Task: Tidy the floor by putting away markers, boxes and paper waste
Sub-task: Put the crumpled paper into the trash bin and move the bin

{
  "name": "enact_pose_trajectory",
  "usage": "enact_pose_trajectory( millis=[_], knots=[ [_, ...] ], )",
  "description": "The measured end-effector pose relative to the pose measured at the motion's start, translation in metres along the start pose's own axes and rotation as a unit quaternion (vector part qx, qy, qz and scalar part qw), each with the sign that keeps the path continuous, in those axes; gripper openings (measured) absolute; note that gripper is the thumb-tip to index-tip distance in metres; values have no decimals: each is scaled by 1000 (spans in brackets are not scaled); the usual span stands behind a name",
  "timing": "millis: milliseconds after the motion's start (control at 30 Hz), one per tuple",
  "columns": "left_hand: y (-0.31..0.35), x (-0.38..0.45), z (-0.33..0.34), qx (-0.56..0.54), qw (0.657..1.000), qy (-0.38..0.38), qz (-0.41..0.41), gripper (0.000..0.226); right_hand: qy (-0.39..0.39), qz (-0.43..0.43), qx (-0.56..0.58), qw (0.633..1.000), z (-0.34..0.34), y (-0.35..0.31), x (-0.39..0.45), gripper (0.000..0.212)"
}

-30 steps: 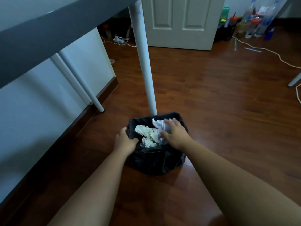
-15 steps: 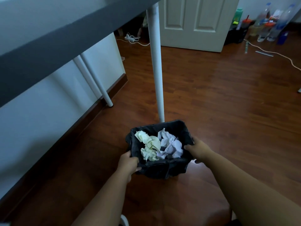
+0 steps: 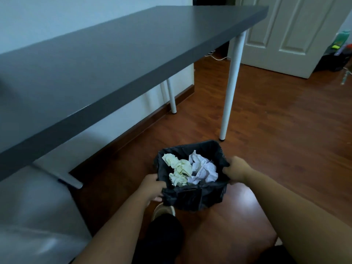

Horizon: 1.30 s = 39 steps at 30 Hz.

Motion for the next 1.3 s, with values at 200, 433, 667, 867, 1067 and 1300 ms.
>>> enact_pose_trajectory(
  millis=[200, 433, 667, 867, 1067, 1300],
  knots=[
    [-72, -61, -40, -2, 999, 49, -1, 22, -36, -44, -40, 998, 29, -59, -44, 11],
    [-162, -121, -69, -48, 994, 94, -12, 19, -100, -98, -47, 989, 83, -105, -87, 22],
    [-259, -139, -111, -74, 989, 115, -56, 12, -178, -123, -10, 976, 162, -143, -107, 14],
    [-355, -137, -155, -134, 975, 148, -101, 10, -272, -127, 0, 954, 257, -180, -119, 18],
    [-434, -125, -202, -212, 957, 142, -140, 14, -324, -136, -9, 936, 345, -218, -126, 13],
    [-482, -97, -250, -313, 921, 175, -152, 29, -273, -153, -2, 950, 423, -243, -129, 22]
  ],
)
Point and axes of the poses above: each hand's wrist, its own x-axis towards the middle knuckle, its own z-axis out of the palm, y = z × x, the point moved 3 cm from there along x, towards the middle knuckle, and after that the axes turned 15 degrees about -z, right-handed, at the moved point
